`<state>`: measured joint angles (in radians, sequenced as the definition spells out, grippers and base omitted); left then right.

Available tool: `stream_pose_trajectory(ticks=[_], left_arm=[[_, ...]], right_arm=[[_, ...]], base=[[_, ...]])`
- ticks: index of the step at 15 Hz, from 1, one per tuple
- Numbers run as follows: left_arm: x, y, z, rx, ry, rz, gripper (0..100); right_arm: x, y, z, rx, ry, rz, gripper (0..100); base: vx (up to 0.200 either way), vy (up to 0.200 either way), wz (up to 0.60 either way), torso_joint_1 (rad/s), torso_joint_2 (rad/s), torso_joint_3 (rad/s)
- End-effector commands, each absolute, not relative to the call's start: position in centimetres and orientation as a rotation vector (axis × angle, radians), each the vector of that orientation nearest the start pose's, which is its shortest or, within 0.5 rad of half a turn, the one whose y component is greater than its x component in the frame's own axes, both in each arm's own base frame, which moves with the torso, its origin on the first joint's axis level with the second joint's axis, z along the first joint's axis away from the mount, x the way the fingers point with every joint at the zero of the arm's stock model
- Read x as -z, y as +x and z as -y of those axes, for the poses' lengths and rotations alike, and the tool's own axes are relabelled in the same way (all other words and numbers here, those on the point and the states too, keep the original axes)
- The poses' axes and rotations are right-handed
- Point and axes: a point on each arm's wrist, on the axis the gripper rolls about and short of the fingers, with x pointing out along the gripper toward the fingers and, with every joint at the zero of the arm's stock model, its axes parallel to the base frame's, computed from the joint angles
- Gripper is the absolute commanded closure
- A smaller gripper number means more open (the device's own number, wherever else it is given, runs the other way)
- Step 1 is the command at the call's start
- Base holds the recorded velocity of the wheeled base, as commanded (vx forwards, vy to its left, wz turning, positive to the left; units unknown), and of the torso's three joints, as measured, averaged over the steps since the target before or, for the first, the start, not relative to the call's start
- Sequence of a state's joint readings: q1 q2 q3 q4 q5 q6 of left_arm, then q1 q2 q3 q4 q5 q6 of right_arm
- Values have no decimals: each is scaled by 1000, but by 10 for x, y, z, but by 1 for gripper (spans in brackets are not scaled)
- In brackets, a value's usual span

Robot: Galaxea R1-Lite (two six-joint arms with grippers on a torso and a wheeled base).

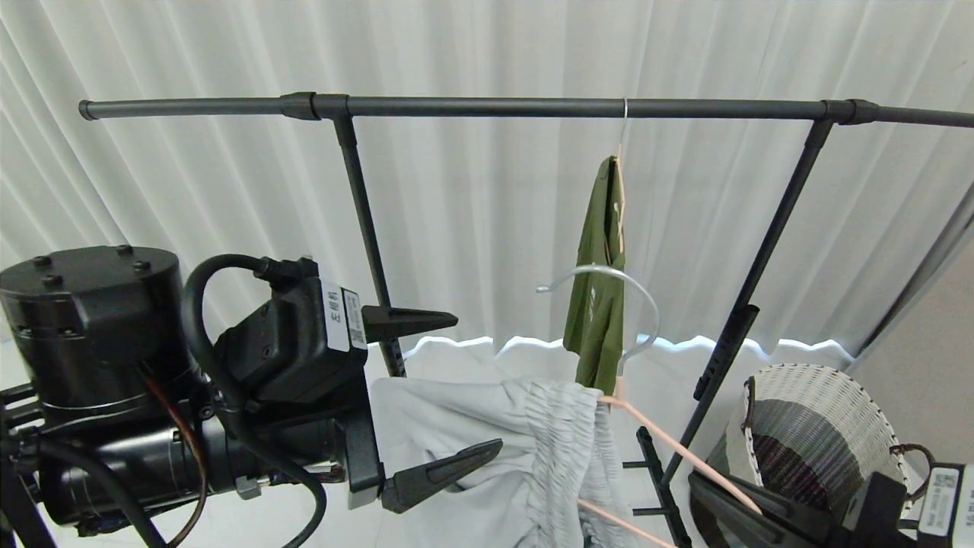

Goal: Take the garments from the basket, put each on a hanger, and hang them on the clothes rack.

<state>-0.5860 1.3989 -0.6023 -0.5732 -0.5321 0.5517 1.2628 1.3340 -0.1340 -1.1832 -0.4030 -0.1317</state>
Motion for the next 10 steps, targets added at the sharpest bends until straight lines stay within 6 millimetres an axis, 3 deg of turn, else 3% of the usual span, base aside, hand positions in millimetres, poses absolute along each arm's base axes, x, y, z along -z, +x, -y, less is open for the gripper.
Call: stream_pose_trajectory(ticks=[1, 4, 7, 8, 10], left_arm=[[-193, 179, 134, 1193, 494, 54, 0], [-174, 184, 138, 1252, 552, 27, 0], [-169, 191, 143, 1274, 555, 14, 0], [-168, 191, 144, 1274, 556, 12, 100], [-168, 191, 143, 1273, 556, 12, 100]], right_arm=[[-152, 55, -154, -879, -145, 39, 100], [-151, 51, -156, -904, -151, 39, 100], [-151, 49, -157, -918, -155, 39, 100], [-151, 49, -157, -918, -160, 42, 100], [-152, 50, -158, -917, -162, 46, 100]], base=[[0, 0, 0, 0, 0, 0], [0, 0, 0, 0, 0, 0], [0, 0, 0, 0, 0, 0], [0, 0, 0, 0, 0, 0], [0, 0, 0, 0, 0, 0]])
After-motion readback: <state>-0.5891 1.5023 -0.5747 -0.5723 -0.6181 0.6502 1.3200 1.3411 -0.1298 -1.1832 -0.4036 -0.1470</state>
